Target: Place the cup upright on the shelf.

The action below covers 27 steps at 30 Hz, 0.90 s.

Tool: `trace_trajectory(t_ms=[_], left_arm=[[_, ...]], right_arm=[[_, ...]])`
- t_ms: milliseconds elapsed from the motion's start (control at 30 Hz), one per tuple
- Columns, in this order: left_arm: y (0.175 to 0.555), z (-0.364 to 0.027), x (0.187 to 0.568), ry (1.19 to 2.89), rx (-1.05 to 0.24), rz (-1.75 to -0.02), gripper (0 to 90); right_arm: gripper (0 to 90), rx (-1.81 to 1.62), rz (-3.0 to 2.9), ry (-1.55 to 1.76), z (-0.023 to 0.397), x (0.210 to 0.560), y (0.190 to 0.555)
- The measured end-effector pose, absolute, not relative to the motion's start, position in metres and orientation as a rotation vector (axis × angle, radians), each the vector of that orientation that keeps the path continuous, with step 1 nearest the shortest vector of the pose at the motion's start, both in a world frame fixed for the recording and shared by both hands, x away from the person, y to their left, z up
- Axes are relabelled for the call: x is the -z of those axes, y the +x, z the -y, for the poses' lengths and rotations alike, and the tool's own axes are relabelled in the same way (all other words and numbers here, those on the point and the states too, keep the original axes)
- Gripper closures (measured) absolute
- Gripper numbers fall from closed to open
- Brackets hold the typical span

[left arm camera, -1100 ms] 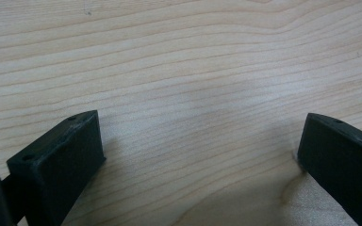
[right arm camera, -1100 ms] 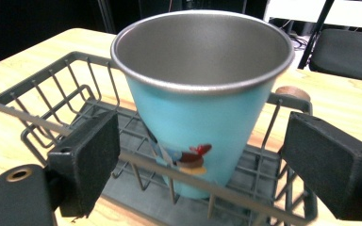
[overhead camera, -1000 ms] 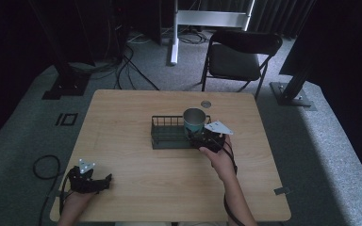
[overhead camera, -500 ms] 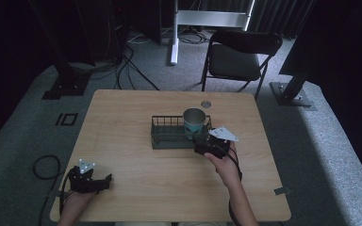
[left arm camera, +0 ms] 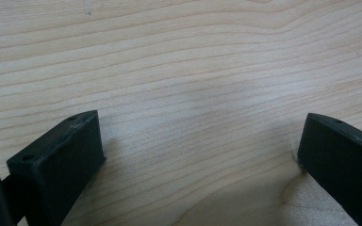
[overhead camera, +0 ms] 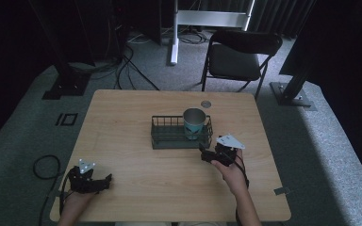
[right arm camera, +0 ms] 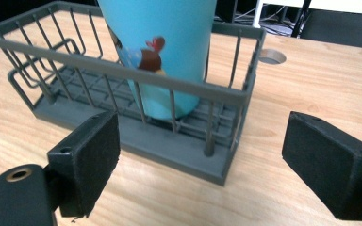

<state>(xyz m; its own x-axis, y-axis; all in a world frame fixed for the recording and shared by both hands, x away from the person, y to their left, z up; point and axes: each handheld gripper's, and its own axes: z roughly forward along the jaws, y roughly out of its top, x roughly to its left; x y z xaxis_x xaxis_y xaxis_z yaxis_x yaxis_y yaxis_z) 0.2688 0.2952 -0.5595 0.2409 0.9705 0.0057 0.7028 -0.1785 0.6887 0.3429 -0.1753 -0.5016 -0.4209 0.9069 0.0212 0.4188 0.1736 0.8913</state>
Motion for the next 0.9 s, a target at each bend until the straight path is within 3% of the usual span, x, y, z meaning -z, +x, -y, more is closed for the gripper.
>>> trace_trajectory(t_ms=[900], left_arm=[[0.269, -0.295, 0.56, 1.953, -0.615, -1.523, 1.4]], right_arm=[[11.7, -1.089, -1.996, 1.275, 0.221, 0.533, 0.316]])
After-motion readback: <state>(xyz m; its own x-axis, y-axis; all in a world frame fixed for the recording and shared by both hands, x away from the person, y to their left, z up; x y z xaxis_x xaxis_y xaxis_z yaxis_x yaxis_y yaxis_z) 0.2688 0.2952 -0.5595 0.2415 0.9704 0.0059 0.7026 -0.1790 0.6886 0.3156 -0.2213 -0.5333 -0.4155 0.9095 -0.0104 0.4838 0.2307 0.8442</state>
